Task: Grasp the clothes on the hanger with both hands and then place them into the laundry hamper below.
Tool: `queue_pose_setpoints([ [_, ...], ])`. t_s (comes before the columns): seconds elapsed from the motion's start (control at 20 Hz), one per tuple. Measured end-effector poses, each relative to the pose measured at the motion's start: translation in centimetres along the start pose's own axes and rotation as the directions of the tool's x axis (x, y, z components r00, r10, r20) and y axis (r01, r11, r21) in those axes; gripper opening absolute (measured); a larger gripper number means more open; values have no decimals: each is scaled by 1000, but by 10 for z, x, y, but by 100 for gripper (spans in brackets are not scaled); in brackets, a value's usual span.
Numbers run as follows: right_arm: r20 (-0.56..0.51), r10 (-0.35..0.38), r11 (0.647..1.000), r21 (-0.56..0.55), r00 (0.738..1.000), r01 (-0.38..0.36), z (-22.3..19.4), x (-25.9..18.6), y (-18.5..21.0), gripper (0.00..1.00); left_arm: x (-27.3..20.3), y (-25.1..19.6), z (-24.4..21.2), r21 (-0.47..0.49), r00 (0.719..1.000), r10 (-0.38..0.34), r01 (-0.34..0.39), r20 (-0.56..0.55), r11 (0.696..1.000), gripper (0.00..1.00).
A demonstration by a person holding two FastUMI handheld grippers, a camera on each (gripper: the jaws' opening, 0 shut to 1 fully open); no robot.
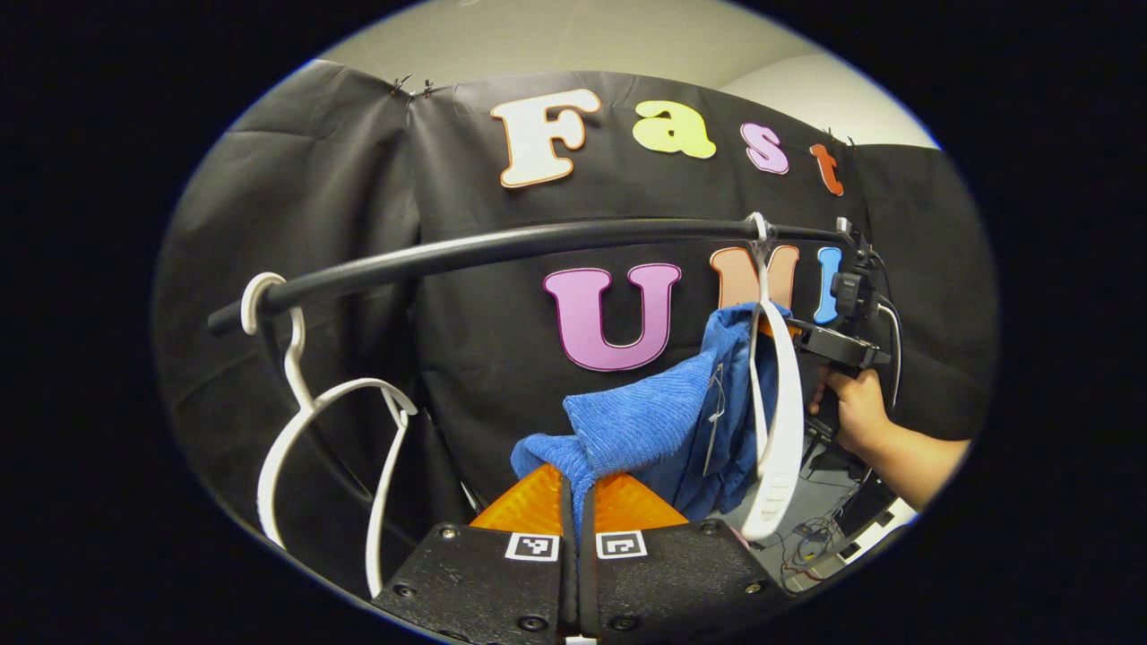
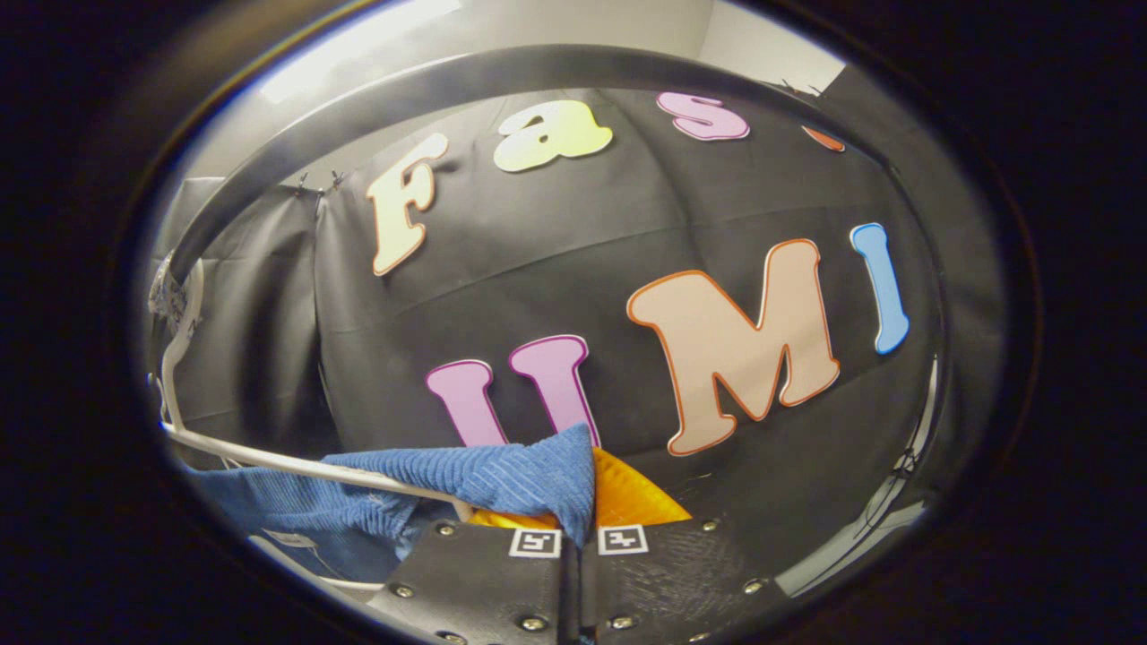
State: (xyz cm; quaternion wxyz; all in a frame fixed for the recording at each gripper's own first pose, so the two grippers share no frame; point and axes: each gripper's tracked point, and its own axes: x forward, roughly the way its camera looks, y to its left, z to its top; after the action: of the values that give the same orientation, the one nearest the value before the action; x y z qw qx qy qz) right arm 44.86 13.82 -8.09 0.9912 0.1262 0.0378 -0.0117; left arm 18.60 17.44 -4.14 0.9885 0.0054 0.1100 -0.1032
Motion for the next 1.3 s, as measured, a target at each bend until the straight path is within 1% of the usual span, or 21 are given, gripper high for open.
queue_pose_setpoints([
  [0.25,-14,-22,999,-33,1000,21,-4,6,-13,1,26,2,-1,-82,1000,11,-10,10,997,1],
  [0.4,-21,-31,999,-43,999,30,-8,7,-20,1,36,0,-11,-111,1000,18,-18,0,994,1],
  [0.55,-16,-59,996,-67,998,58,-14,6,-31,1,44,-5,-16,-129,1000,2,0,17,992,1],
  [0.7,-50,-68,996,-60,996,65,-29,8,-39,1,55,-9,-29,-152,1000,-10,12,14,988,1],
  [0.75,-60,-68,996,-56,996,65,-33,9,-40,1,56,-9,-33,-157,1000,-13,15,16,988,3],
  [0.8,-69,-68,996,-56,995,64,-39,10,-42,1,57,-8,-38,-158,1000,-11,14,15,987,3],
  [0.85,-84,-65,997,-54,994,61,-45,13,-43,1,59,-10,-43,-161,1000,-18,19,12,987,1],
  [0.95,-124,-53,998,-46,991,48,-60,14,-39,1,64,-13,-54,-184,999,-34,34,3,982,1],
  [1.0,-127,-56,998,-48,990,51,-67,15,-40,1,65,-12,-56,-191,999,-32,35,16,981,1],
  [1.05,-141,-66,997,-51,988,60,-73,16,-43,1,68,-9,-62,-181,1000,-16,17,9,983,1],
  [1.1,-169,-61,998,-34,984,56,-85,15,-42,1,70,-10,-70,-180,1000,-5,5,-2,984,1],
  [1.15,-195,-65,998,-18,979,63,-96,14,-45,1,72,-11,-75,-193,1000,-2,0,-14,981,2],
  [1.2,-212,-74,997,-11,975,73,-105,14,-51,1,77,-15,-80,-212,1000,-13,10,-13,977,1],
  [1.25,-228,-82,997,-7,970,83,-114,12,-56,5,79,-15,-87,-224,1000,-15,11,-17,974,1],
  [1.3,-246,-91,996,-6,965,93,-124,8,-61,6,81,-14,-97,-225,1000,-15,10,-23,974,1],
])
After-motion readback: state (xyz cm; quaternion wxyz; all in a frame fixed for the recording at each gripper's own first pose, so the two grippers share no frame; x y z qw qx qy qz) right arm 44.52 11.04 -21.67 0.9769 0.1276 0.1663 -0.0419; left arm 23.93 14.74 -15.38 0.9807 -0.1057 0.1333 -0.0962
